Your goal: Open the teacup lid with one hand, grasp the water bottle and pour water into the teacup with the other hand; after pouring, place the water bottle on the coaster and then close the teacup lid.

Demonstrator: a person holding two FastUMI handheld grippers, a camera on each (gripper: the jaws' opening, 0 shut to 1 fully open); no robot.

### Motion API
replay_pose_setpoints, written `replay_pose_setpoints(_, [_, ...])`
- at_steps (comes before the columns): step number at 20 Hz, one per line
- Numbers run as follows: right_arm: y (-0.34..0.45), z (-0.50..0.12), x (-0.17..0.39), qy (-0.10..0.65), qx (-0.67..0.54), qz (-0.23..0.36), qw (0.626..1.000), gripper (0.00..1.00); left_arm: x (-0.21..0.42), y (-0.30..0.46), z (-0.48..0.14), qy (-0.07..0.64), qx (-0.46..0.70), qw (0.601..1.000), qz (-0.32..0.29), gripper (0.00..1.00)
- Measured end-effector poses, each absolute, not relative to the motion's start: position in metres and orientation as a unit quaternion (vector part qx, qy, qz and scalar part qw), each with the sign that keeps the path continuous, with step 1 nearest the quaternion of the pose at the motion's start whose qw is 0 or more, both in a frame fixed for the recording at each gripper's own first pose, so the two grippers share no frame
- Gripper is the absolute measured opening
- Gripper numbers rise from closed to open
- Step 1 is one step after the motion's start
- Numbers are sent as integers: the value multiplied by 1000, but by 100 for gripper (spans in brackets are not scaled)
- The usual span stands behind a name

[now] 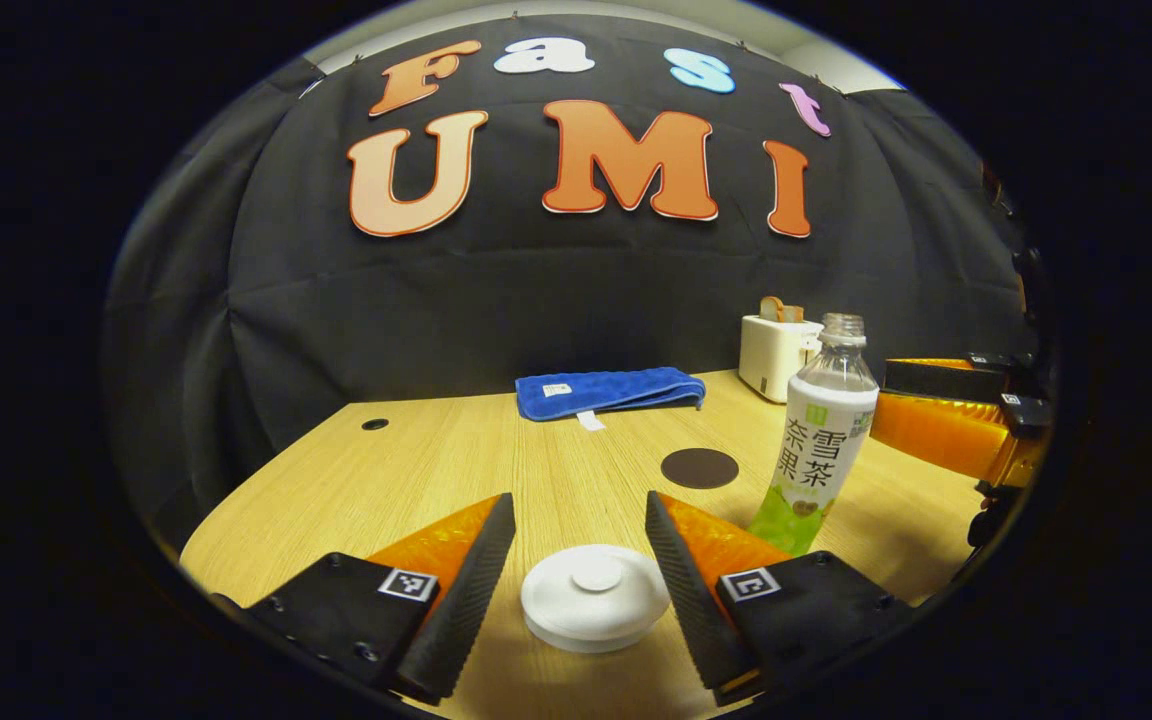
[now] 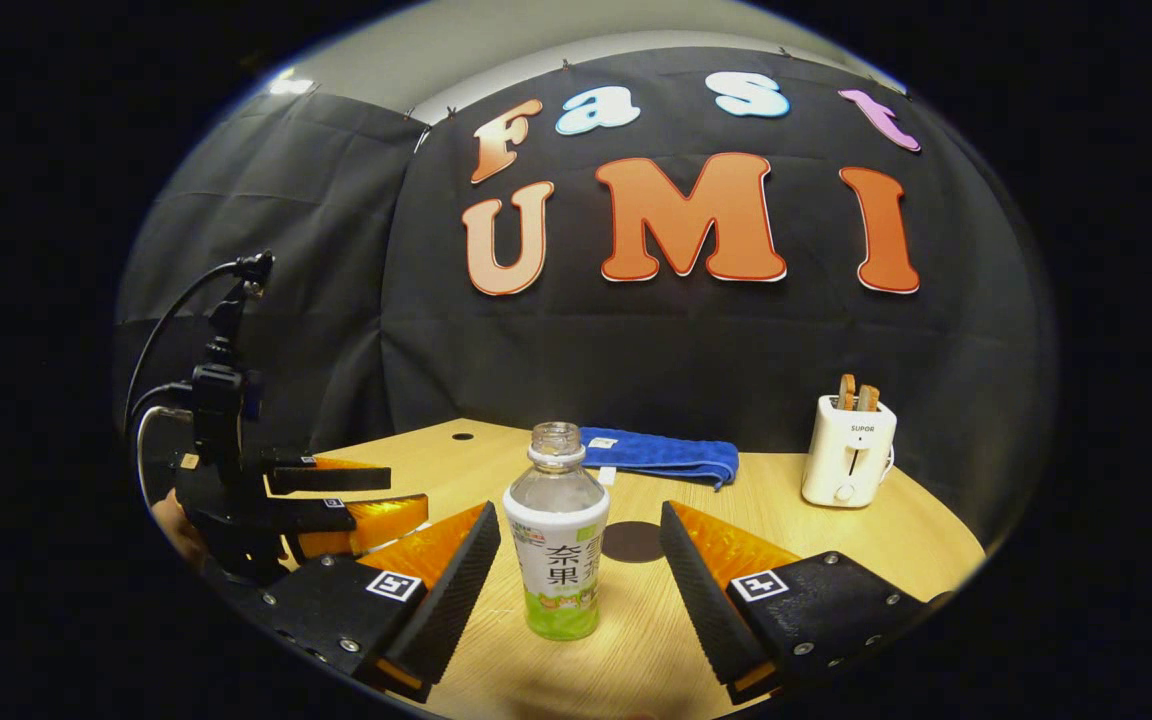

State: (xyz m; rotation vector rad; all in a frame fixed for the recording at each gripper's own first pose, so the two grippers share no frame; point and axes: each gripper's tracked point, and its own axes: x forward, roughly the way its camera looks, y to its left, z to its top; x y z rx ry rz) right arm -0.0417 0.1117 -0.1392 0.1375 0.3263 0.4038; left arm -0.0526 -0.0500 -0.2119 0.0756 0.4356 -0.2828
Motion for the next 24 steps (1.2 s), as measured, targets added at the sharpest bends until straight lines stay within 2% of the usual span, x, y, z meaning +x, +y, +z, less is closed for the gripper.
replay_pose_setpoints(2, [113, -145, -42, 168, 69, 200, 963, 96, -56, -52, -222, 220, 50, 964, -142, 84])
replay_pose_setpoints(3, [113, -147, -42, 171, 70, 200, 962, 96, -58, -54, -225, 224, 55, 962, -144, 75])
replay_pose_setpoints(4, [112, -148, -41, 173, 71, 200, 962, 96, -58, -55, -227, 225, 60, 962, -144, 75])
replay_pose_setpoints(7, [111, -151, -41, 177, 73, 198, 961, 96, -62, -58, -237, 239, 60, 958, -148, 51])
replay_pose_setpoints(9, [111, -154, -41, 181, 71, 198, 961, 96, -60, -53, -239, 240, 62, 959, -138, 52])
replay_pose_setpoints(11, [113, -155, -41, 183, 70, 200, 960, 96, -62, -53, -246, 251, 65, 956, -137, 36])
replay_pose_setpoints(13, [115, -157, -41, 183, 68, 202, 960, 96, -63, -53, -249, 255, 74, 954, -139, 36])
replay_pose_setpoints(14, [117, -158, -42, 186, 66, 205, 959, 96, -63, -52, -247, 248, 85, 955, -141, 40])
replay_pose_setpoints(15, [118, -160, -43, 189, 65, 207, 958, 96, -63, -52, -247, 247, 92, 954, -142, 36])
replay_pose_setpoints(16, [119, -161, -44, 191, 63, 209, 957, 96, -63, -52, -250, 248, 97, 953, -143, 41])
replay_pose_setpoints(17, [120, -163, -44, 192, 62, 211, 957, 97, -63, -53, -249, 247, 101, 953, -143, 36])
replay_pose_setpoints(18, [121, -163, -44, 193, 60, 212, 956, 96, -63, -54, -249, 246, 102, 953, -144, 42])
replay_pose_setpoints(20, [122, -164, -46, 194, 57, 213, 956, 97, -62, -53, -249, 245, 97, 954, -139, 33])
replay_pose_setpoints(24, [121, -165, -45, 194, 52, 213, 956, 96, -62, -55, -248, 243, 98, 955, -143, 32])
